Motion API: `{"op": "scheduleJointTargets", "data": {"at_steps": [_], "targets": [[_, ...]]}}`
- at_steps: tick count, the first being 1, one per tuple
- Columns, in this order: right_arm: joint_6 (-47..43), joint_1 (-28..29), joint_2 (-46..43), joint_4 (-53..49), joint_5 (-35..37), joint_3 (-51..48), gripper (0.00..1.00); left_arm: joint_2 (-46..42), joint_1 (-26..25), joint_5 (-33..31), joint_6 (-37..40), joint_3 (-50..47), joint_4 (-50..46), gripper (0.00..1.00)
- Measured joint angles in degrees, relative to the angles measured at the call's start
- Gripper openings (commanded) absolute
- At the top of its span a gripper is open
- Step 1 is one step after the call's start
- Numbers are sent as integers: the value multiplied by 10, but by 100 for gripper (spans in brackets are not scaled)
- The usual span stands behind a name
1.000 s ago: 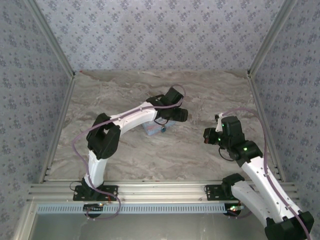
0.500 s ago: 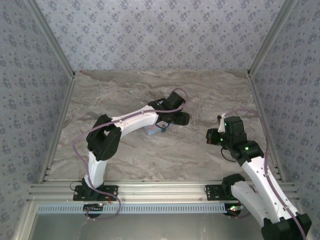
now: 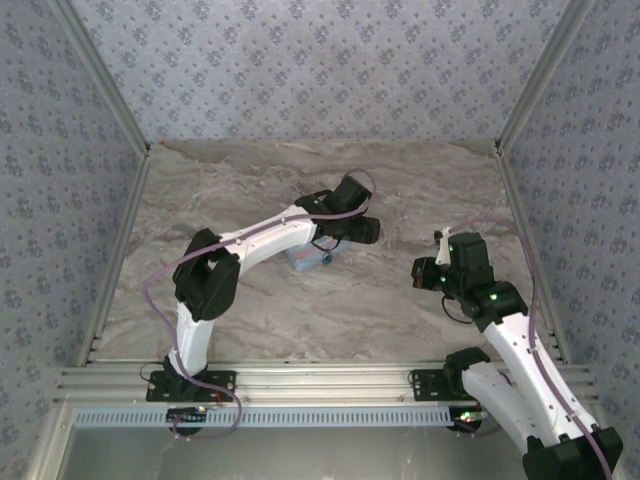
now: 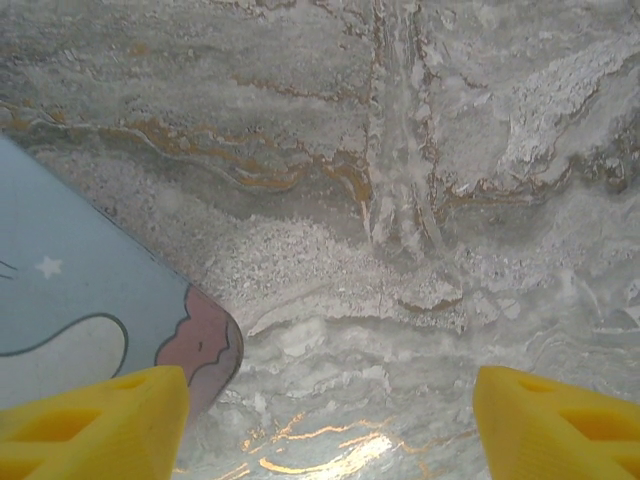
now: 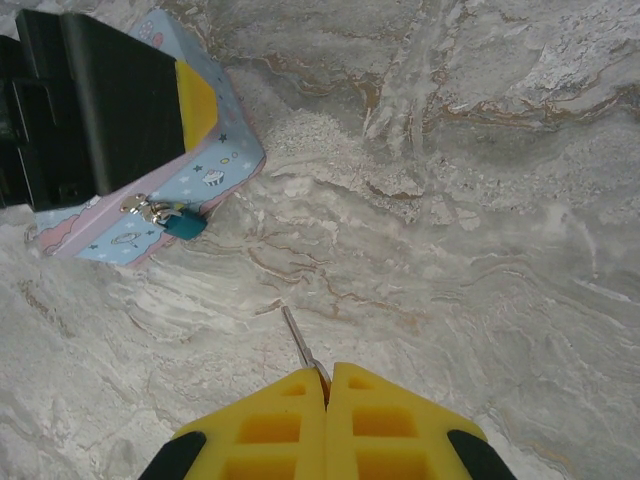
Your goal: Unlock the padlock with the key
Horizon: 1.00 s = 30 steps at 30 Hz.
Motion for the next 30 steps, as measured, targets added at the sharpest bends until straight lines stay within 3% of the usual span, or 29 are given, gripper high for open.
{"op": "scheduleJointTargets", "data": {"at_steps": [16, 30], "targets": [[-3, -5, 0, -4, 0, 0, 0, 43, 2, -3, 7, 29, -7, 75], [-9, -20, 0, -8, -23, 0, 0, -17, -41, -9, 2, -63, 21, 75]]}}
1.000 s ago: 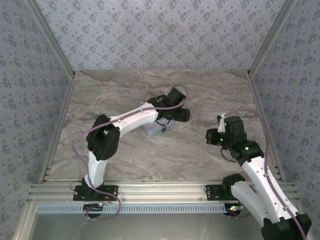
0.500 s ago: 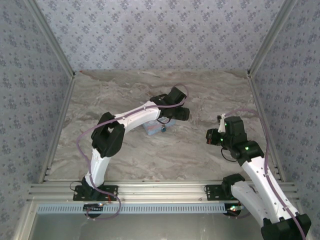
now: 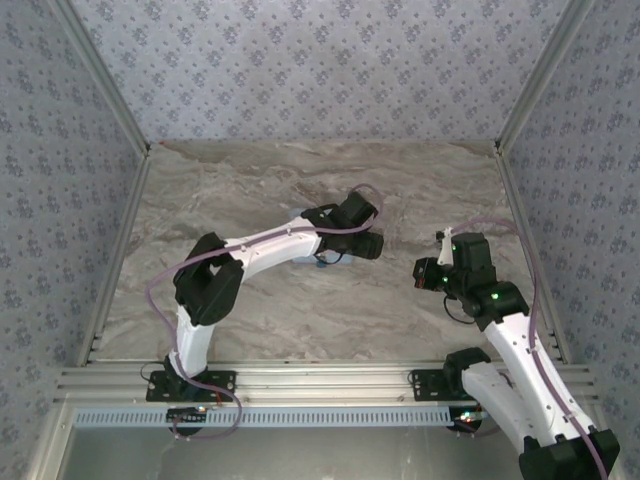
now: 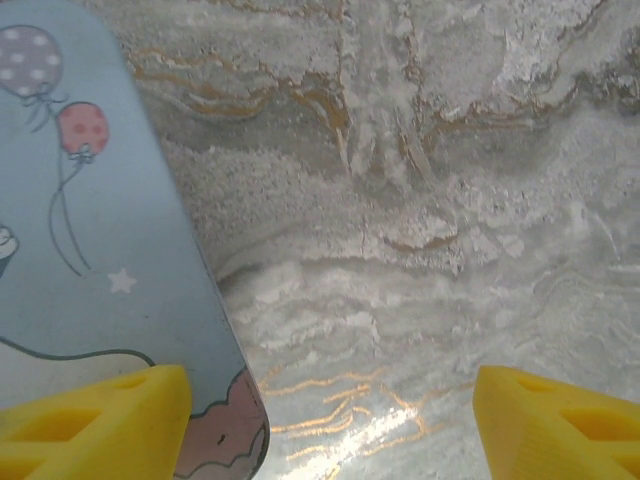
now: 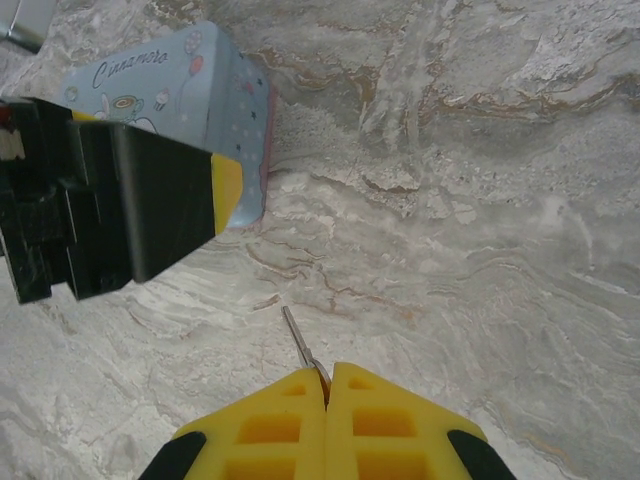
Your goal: Unlock the padlock with the key
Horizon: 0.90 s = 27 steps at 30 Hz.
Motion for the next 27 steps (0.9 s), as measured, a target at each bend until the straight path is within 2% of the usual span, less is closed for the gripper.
{"op": "scheduleJointTargets", "data": {"at_steps": [10, 18, 22, 27], "targets": [[0, 0, 21, 15, -16, 0, 0, -46, -7, 11, -17, -67, 27, 75], [9, 9, 48, 69, -49, 0, 0, -88, -6, 15, -20, -105, 27, 77], [27, 31, 85, 120, -71, 0, 0, -166, 7, 18, -28, -164, 42, 79], [59, 67, 150, 207, -97, -2, 0, -307, 63, 22, -46, -290, 87, 80]]}}
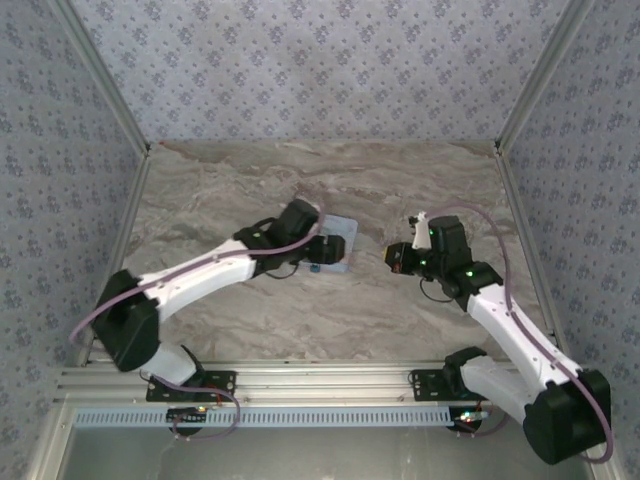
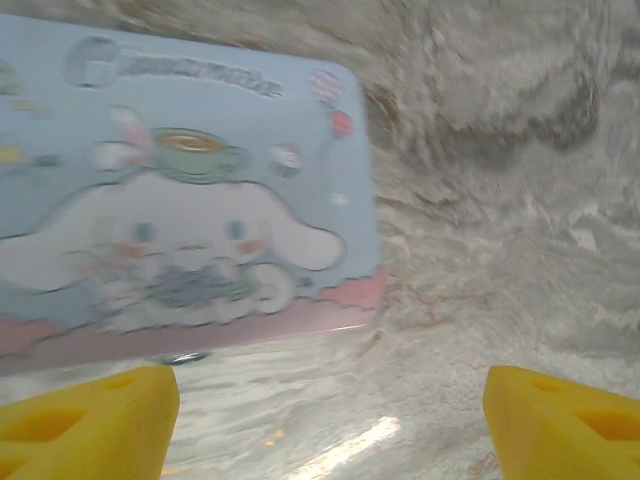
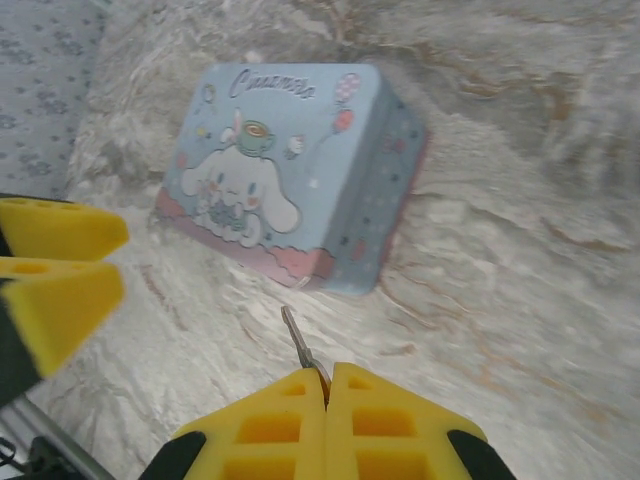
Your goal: Unlock the padlock with the key
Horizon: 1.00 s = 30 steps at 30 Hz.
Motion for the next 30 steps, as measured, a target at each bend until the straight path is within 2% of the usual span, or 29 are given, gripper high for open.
{"op": "scheduleJointTargets", "data": {"at_steps": [5, 12, 19, 30], "targets": [[26, 38, 94, 91, -25, 1, 0, -95, 53, 26, -16, -127, 51, 80], [57, 56, 210, 182, -56, 18, 0, -118, 73, 83, -17, -235, 133, 76], [78, 56, 286, 244, -84, 54, 0, -75, 73, 119, 5, -255, 218, 70], [91, 56, 341, 265, -96, 65, 0, -14, 73, 129, 22, -255, 305, 69]]}}
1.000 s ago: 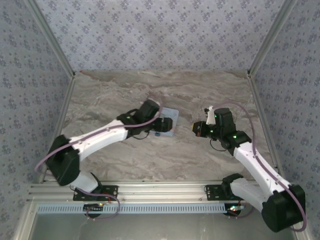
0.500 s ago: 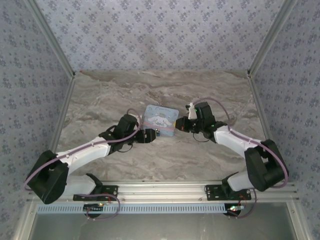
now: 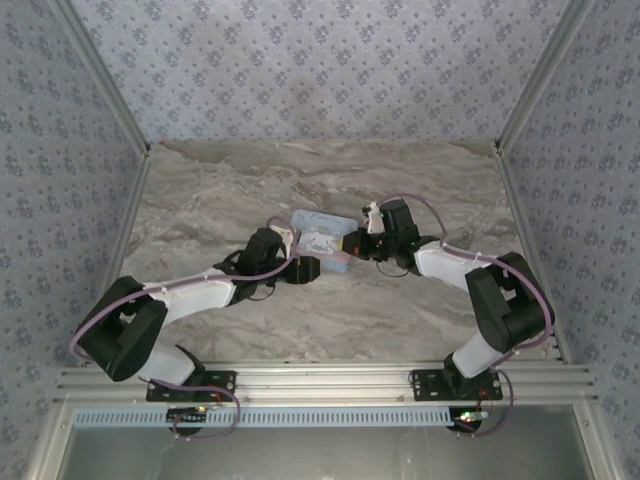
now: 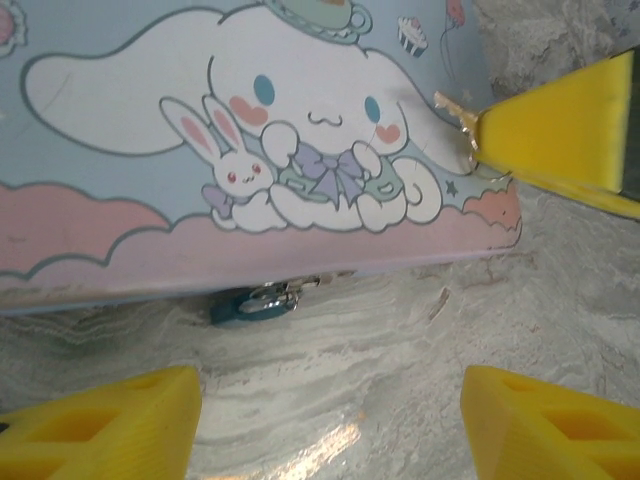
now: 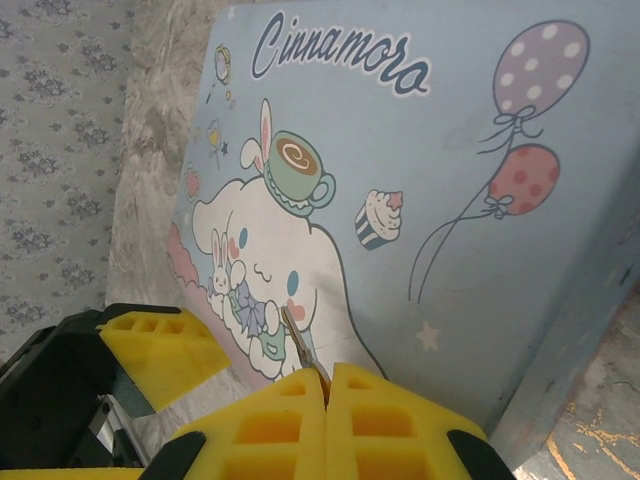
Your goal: Unlock the padlock with the key
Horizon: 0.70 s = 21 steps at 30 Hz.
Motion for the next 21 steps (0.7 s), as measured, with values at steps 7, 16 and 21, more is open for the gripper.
{"op": "scheduleJointTargets", "data": {"at_steps": [7, 16, 21], "targets": [[-11, 0, 1, -5, 4, 0, 0, 41, 0, -3, 9, 0, 26, 68], [-29, 1, 1, -10, 7, 2, 0, 94, -4, -6, 22, 7, 41, 65], [-36, 2, 1, -13, 8, 3, 0, 116, -11, -15, 29, 14, 56, 63]]}}
